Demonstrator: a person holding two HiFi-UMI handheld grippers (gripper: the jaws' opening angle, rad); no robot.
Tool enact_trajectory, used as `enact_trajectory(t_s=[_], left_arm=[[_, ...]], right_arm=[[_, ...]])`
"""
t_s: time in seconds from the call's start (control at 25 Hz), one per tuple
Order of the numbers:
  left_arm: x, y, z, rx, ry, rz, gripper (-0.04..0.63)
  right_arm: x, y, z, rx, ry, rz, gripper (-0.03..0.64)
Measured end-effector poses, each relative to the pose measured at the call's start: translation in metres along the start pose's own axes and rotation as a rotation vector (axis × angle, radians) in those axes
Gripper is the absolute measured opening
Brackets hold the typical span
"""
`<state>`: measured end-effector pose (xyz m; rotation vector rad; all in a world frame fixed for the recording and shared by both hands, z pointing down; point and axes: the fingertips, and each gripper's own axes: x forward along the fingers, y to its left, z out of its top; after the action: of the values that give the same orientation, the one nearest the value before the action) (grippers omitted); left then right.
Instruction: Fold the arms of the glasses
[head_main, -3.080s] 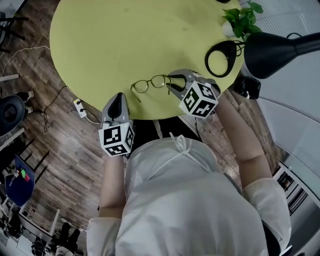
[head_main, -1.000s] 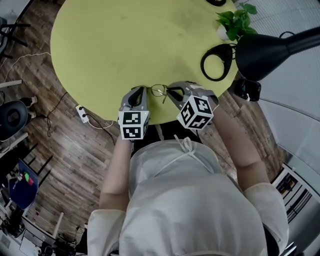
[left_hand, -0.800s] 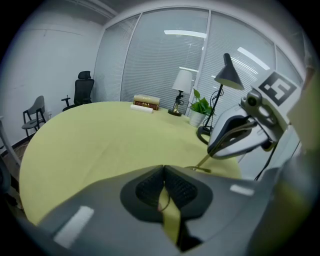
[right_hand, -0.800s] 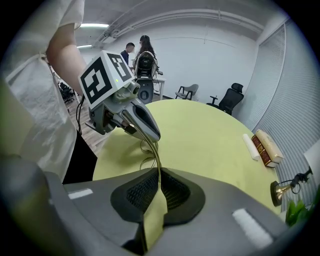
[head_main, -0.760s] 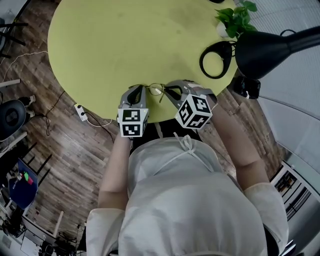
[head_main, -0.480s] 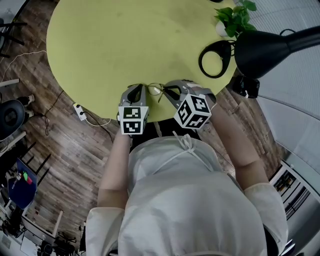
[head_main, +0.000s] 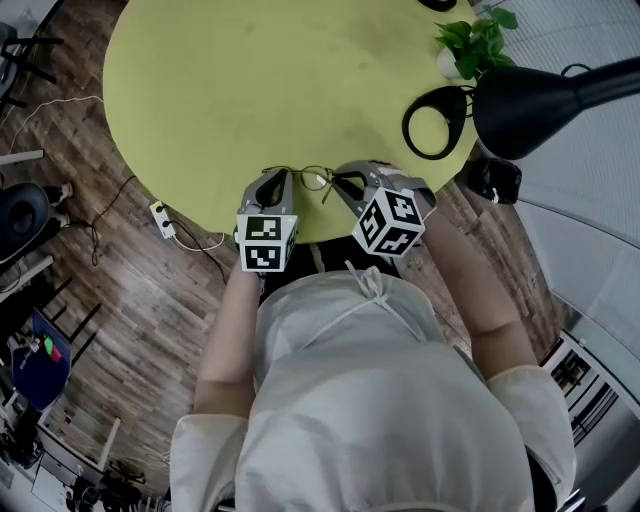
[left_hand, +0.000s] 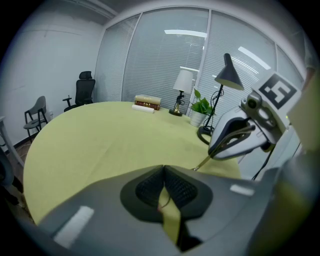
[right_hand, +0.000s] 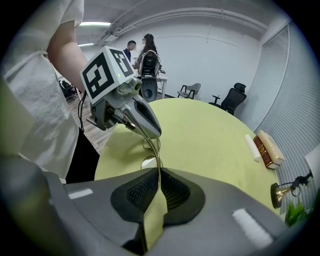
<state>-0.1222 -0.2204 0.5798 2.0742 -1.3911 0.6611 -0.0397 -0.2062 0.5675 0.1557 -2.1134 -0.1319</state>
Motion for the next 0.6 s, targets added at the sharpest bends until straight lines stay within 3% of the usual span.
enact_trajectory(t_s=[0.08, 0.32, 0.6], left_arm=[[-0.008, 0.005, -0.007, -0.022, 0.011, 0.008, 0.008], [-0.019, 0.017, -0.055, -0.117, 0.146, 0.016, 0.006], [-0.009, 0.017, -0.057, -0.171, 0.160, 0.002, 0.006]], right_arm=[[0.000, 0.000, 0.000, -0.011, 0.002, 0.000, 0.017], [-0.001, 0.001, 0.002, -0.040, 0.013, 0.000, 0.017], [0.001, 0.005, 0.001, -0.048, 0.027, 0.008, 0.017]])
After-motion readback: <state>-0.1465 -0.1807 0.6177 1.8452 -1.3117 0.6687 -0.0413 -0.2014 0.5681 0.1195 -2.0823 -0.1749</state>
